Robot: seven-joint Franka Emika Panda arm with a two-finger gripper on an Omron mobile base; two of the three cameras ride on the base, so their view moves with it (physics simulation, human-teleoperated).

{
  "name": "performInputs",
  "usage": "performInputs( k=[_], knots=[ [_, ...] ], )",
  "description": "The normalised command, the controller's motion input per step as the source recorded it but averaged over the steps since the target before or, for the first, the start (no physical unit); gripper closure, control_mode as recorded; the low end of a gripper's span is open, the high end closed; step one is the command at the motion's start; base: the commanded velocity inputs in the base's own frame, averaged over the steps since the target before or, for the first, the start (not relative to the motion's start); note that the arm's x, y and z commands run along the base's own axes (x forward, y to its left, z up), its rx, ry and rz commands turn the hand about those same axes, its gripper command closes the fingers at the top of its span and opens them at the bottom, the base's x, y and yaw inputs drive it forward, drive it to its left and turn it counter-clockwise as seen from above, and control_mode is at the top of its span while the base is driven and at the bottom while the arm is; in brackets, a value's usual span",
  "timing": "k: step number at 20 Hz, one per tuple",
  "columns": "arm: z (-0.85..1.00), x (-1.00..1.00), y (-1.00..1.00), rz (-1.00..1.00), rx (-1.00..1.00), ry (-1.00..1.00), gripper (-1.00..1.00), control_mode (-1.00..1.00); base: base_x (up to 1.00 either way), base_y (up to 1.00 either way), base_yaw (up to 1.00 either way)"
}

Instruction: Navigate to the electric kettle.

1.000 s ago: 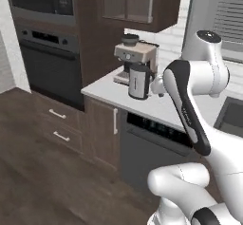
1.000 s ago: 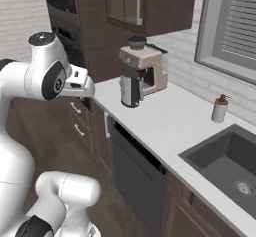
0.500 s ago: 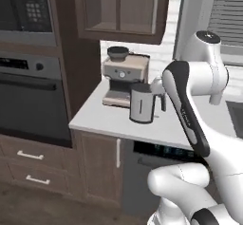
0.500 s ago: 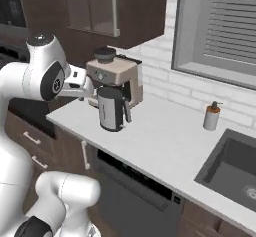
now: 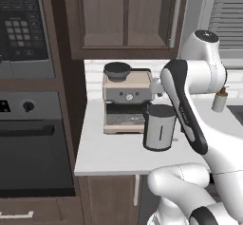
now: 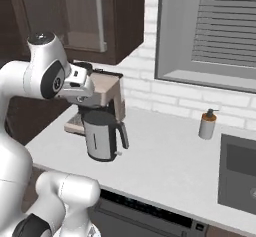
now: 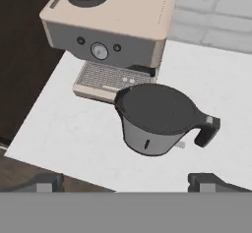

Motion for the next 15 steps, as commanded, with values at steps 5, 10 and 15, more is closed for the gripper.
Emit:
performInputs(
  k=[5, 10, 15],
  knots=[
    [0.0, 0.0, 0.0, 0.0, 0.0, 0.0, -1.0, 1.0, 0.37, 0.07, -0.19],
    [0.0, 0.0, 0.0, 0.0, 0.0, 0.0, -1.0, 1.0, 0.0, 0.0, 0.0],
    [0.0, 0.0, 0.0, 0.0, 0.0, 0.0, -1.0, 1.0, 0.0, 0.0, 0.0]
  ],
)
